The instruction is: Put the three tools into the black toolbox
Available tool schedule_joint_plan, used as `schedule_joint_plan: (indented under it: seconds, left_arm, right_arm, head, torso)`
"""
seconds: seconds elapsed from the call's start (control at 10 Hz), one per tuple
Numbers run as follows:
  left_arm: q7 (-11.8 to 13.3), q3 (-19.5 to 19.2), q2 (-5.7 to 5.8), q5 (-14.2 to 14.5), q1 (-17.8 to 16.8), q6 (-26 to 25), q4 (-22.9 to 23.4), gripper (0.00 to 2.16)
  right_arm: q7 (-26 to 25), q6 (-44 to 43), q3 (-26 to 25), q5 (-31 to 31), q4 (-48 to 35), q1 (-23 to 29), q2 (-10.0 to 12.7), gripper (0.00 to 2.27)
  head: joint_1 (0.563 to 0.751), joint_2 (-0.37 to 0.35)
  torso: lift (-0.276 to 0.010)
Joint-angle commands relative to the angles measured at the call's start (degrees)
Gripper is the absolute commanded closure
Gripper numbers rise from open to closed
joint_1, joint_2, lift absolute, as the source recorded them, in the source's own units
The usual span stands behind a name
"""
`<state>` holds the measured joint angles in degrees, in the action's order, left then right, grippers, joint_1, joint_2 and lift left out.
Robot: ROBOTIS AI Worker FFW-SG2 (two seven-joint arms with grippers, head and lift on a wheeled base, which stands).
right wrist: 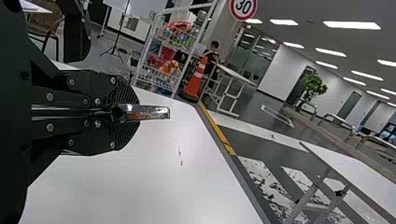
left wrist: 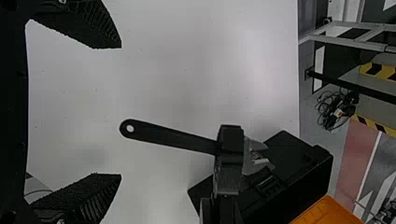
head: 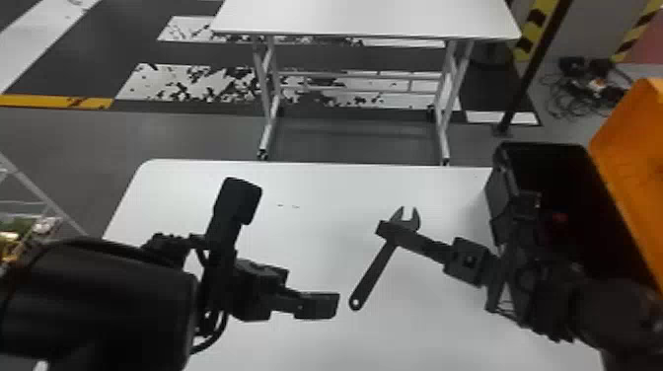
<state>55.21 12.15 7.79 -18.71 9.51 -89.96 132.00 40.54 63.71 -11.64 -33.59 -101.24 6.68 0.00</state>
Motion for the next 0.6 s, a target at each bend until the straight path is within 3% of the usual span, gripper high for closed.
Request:
schedule_joint_plan:
  seconds: [0.0, 0.1, 0.2, 0.5]
  left_arm:
    - [0.1, -3.9, 0.03, 3.4, 2.2, -0.1, 0.6, 0.02]
    - [0.0, -6.7, -0.15, 7.1, 3.9, -0.1, 0.6, 0.02]
    - [-0.2, -8.8, -0.32, 10.5, 5.4, -0.1, 0.6, 0.02]
    - [-0.2, -11.3, -0.50, 14.4, 9.8, -0.1, -0.8, 0.02]
  right_arm:
    - [-1.2, 3.6, -4.4, -3.7, -7.4, 1.2, 0.1, 2.24]
    - [-2.1, 3.9, -6.6, -3.9, -11.1, 1.6, 0.0, 2.24]
    - [-2.7, 4.5, -9.0, -5.3, -12.3, 1.0, -2.7, 2.24]
    - [-3.2, 4.5, -16.5, -9.9, -14.0, 0.2, -9.6, 2.24]
  head:
    - [0.695, 0.022]
    - [0.695, 0.006]
    - [0.695, -0.014]
    - [0.695, -0.127]
  torso:
    - [-0.051]
    - [-0.051]
    - [-0.051]
    - [-0.051]
